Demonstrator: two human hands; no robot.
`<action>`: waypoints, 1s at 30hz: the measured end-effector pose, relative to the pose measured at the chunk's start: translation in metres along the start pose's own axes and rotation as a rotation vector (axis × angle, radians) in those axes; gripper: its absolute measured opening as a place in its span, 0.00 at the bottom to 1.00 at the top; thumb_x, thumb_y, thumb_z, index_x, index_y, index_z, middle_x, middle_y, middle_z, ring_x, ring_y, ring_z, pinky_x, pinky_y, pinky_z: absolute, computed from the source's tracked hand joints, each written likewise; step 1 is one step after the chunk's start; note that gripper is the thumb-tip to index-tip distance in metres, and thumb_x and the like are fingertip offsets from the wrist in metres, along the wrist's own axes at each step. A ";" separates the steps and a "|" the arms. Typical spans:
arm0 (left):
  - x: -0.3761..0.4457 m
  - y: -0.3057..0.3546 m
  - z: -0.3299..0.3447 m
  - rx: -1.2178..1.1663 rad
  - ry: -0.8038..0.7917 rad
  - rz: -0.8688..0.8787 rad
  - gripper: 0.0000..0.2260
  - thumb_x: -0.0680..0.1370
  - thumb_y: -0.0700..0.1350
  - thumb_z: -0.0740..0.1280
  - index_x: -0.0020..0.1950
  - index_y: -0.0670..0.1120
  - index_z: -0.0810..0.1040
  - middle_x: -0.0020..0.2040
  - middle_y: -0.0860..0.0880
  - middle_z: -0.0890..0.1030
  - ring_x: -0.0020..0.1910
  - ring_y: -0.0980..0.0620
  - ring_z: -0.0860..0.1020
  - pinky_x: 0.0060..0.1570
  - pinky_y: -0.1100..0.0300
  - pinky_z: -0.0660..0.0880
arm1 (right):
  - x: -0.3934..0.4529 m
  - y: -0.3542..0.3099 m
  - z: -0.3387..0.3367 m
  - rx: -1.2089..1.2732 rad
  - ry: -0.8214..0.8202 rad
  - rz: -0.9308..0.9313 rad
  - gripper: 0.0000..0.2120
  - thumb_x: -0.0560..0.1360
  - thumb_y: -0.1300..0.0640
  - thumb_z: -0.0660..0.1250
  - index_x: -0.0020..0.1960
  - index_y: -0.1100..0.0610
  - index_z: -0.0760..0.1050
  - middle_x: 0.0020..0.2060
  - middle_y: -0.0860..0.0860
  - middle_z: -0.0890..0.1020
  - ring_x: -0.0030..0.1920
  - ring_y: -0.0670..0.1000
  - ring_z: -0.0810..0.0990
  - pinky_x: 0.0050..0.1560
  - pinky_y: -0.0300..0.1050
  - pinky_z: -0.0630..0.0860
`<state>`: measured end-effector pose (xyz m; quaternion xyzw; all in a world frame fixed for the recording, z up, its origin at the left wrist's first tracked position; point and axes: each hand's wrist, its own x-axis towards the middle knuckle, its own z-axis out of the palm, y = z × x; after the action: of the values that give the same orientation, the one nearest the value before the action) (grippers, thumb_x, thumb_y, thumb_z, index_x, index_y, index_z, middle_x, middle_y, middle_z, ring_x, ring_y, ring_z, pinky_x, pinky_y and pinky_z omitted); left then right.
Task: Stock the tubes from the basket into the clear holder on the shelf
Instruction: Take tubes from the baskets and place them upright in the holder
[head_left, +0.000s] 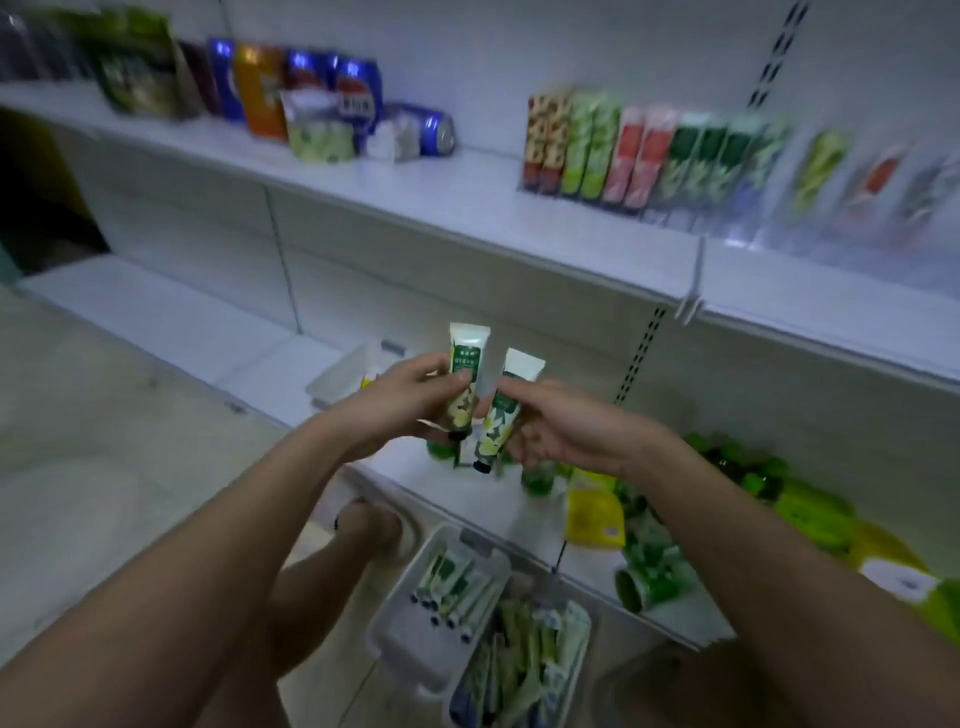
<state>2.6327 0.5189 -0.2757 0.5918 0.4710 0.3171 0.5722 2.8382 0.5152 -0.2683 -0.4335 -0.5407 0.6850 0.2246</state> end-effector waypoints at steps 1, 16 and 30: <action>0.000 0.024 0.000 0.022 -0.020 0.048 0.14 0.80 0.50 0.63 0.63 0.46 0.75 0.54 0.42 0.82 0.49 0.42 0.81 0.54 0.47 0.78 | -0.013 -0.019 -0.004 -0.067 0.032 -0.048 0.17 0.81 0.47 0.61 0.56 0.60 0.78 0.36 0.51 0.83 0.28 0.49 0.77 0.26 0.38 0.72; 0.070 0.258 0.030 0.236 -0.013 0.451 0.17 0.76 0.34 0.69 0.61 0.44 0.70 0.52 0.40 0.83 0.49 0.38 0.83 0.49 0.46 0.81 | -0.134 -0.197 -0.123 -0.697 0.739 -0.481 0.05 0.77 0.60 0.69 0.52 0.59 0.78 0.39 0.57 0.82 0.32 0.50 0.81 0.35 0.45 0.82; 0.173 0.310 0.085 0.375 0.062 0.530 0.06 0.75 0.37 0.71 0.50 0.43 0.80 0.48 0.44 0.83 0.41 0.52 0.84 0.41 0.64 0.80 | -0.058 -0.213 -0.232 -0.463 1.167 -0.822 0.06 0.76 0.59 0.69 0.53 0.52 0.77 0.43 0.52 0.81 0.37 0.53 0.81 0.35 0.44 0.79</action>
<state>2.8320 0.6763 -0.0135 0.7789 0.3678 0.3809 0.3359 3.0282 0.6642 -0.0575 -0.5255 -0.5824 0.0734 0.6159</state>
